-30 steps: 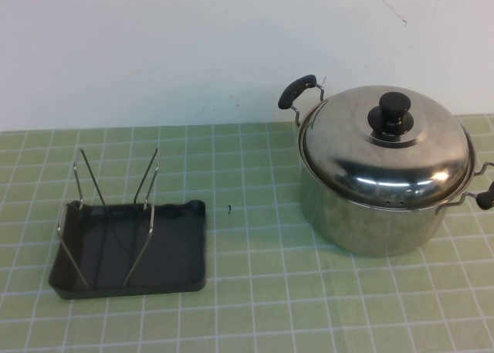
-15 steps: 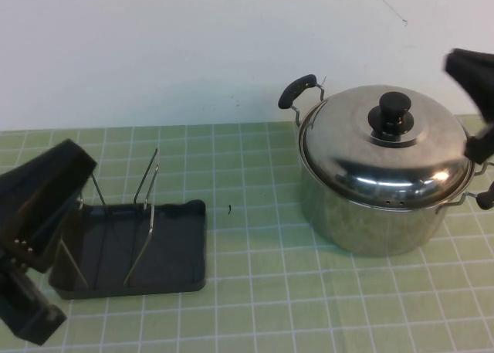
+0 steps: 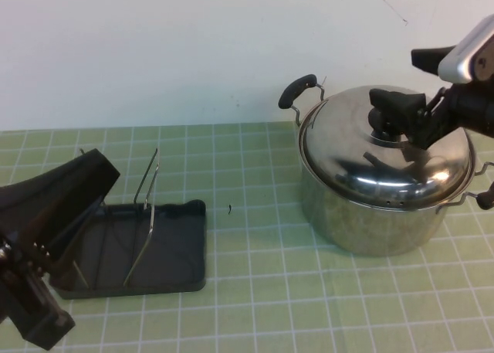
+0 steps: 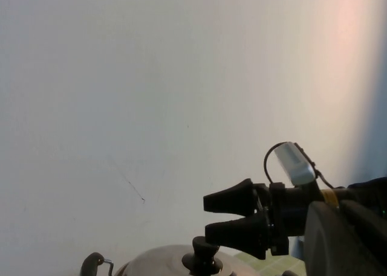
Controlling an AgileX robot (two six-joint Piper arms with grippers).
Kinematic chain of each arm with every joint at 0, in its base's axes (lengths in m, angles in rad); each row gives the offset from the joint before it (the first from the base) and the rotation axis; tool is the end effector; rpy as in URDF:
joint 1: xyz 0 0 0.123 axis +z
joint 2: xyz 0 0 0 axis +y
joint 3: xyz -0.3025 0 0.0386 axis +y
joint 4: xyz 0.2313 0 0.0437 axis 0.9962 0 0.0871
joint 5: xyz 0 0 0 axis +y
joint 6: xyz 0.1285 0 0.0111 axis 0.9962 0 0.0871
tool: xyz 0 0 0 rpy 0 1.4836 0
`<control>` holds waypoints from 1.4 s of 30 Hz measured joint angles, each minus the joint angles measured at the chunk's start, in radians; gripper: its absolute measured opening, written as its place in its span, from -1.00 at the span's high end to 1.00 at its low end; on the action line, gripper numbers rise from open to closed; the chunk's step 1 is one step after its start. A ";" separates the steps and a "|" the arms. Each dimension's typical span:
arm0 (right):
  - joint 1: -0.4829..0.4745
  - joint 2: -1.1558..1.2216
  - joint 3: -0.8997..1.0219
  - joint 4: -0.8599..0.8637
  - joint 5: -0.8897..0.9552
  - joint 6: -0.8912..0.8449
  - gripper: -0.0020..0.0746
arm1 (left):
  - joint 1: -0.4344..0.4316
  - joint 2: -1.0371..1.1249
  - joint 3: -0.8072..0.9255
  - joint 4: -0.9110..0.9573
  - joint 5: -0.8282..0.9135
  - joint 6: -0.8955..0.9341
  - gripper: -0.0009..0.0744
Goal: Put pot lid on rack
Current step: Open the pot, then hand over the pot lid
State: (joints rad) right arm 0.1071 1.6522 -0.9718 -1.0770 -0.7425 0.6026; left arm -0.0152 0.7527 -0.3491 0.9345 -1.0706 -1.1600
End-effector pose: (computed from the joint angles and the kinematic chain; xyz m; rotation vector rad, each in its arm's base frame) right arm 0.3620 0.1161 0.2909 -0.8159 1.5289 0.3884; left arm 0.1139 -0.0927 0.3519 0.4114 1.2027 -0.9335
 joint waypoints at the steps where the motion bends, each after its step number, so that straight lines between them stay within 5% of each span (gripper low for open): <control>1: 0.000 0.011 0.000 0.010 0.008 0.000 -0.81 | 0.000 0.000 0.000 0.010 0.000 -0.005 0.98; 10: 0.002 0.099 0.000 0.062 0.033 0.061 -0.78 | 0.000 0.000 0.000 0.070 0.006 -0.053 0.98; 13: 0.004 0.110 0.000 0.066 0.036 0.095 -0.54 | 0.000 0.000 0.000 0.067 0.023 -0.104 0.98; 17: 0.010 0.117 -0.003 0.066 0.020 0.105 0.06 | 0.000 0.000 0.000 0.051 0.026 -0.170 0.98; 26: 0.010 0.104 -0.004 0.066 0.028 0.105 0.04 | 0.000 0.000 0.000 0.044 0.062 -0.570 0.92; 31: 0.010 0.001 -0.002 0.075 0.047 0.105 0.04 | 0.000 0.000 0.000 0.044 0.027 -0.872 0.23; 36: 0.016 -0.170 -0.002 0.082 -0.165 0.121 0.04 | 0.000 0.000 0.000 0.053 -0.051 -1.105 -0.55; 42: 0.154 -0.313 -0.002 -0.061 -0.277 0.325 0.04 | 0.000 0.000 0.000 0.095 -0.082 -1.156 -0.80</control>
State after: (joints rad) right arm 0.2609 1.3389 -0.9742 -1.1381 -1.0191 0.9280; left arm -0.0152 0.7527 -0.3491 1.0295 -1.1523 -2.3162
